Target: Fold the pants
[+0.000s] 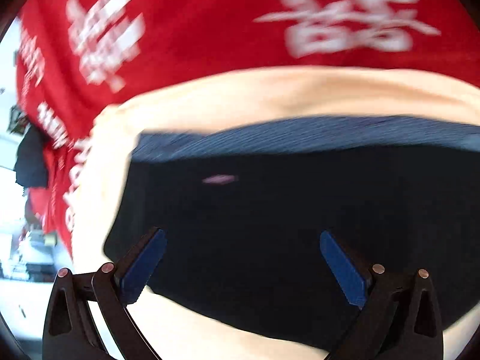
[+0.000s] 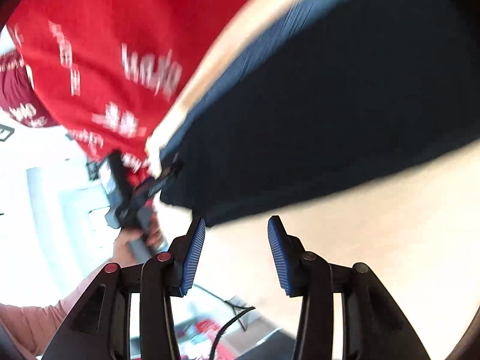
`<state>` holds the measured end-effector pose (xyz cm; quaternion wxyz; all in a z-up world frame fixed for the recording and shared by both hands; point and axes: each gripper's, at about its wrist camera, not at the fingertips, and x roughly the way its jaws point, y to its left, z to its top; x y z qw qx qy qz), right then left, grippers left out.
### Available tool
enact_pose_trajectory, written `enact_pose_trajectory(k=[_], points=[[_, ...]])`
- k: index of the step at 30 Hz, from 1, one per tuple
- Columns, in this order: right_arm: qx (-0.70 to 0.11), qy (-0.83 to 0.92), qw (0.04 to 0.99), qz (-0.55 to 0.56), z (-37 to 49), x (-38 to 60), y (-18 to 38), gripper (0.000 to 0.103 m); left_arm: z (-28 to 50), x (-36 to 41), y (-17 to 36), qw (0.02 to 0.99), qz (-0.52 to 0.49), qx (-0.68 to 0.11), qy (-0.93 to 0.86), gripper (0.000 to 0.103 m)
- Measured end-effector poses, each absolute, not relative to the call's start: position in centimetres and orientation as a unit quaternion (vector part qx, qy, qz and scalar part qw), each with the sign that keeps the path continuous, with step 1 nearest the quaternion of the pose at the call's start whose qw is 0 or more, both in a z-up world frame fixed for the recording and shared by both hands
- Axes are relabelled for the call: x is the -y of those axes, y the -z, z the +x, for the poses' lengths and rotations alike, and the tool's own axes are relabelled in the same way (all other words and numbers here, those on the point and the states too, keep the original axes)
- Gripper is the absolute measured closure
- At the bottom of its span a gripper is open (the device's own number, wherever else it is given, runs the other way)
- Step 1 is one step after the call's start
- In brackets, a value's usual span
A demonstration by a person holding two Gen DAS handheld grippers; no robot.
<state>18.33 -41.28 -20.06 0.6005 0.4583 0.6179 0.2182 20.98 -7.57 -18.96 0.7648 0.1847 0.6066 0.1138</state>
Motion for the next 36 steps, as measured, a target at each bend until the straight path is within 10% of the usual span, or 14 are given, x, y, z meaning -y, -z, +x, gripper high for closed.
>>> enact_pose_trajectory(k=[12,14,15,23,27,29,30,31,36], points=[[-0.595,-0.181,0.571,0.536,20.7,32.3,24.4,0.055,19.0,0.5,22.0,0.787,0.103,-0.606,-0.053,0.0],[-0.594,-0.164,0.563,0.551,21.0,32.6,24.4,0.067,18.7,-0.4,22.2,0.788,0.105,-0.605,-0.043,0.0],[-0.595,-0.156,0.576,0.539,21.4,32.8,23.8,0.095,18.7,-0.6,22.2,0.788,0.106,-0.606,-0.038,0.0],[-0.631,-0.109,0.609,0.468,17.1,32.6,24.0,0.103,19.4,-2.4,22.5,0.797,0.124,-0.591,-0.015,0.0],[-0.639,-0.135,0.65,0.387,17.1,33.6,19.9,0.097,18.5,-0.6,21.2,0.784,0.135,-0.606,-0.019,0.0],[-0.636,-0.133,0.672,0.356,17.8,34.7,18.3,0.066,17.7,0.9,19.7,0.793,0.121,-0.598,0.004,0.0],[-0.627,-0.129,0.68,0.356,18.4,35.6,17.6,0.033,17.4,1.8,19.2,0.795,0.116,-0.595,0.017,0.0],[-0.619,-0.131,0.68,0.37,18.7,36.2,17.6,0.028,17.1,2.9,18.8,0.797,0.113,-0.592,0.03,0.0],[-0.621,-0.141,0.623,0.454,19.7,36.4,21.3,0.045,16.9,6.8,19.0,0.794,0.115,-0.593,0.066,0.0]])
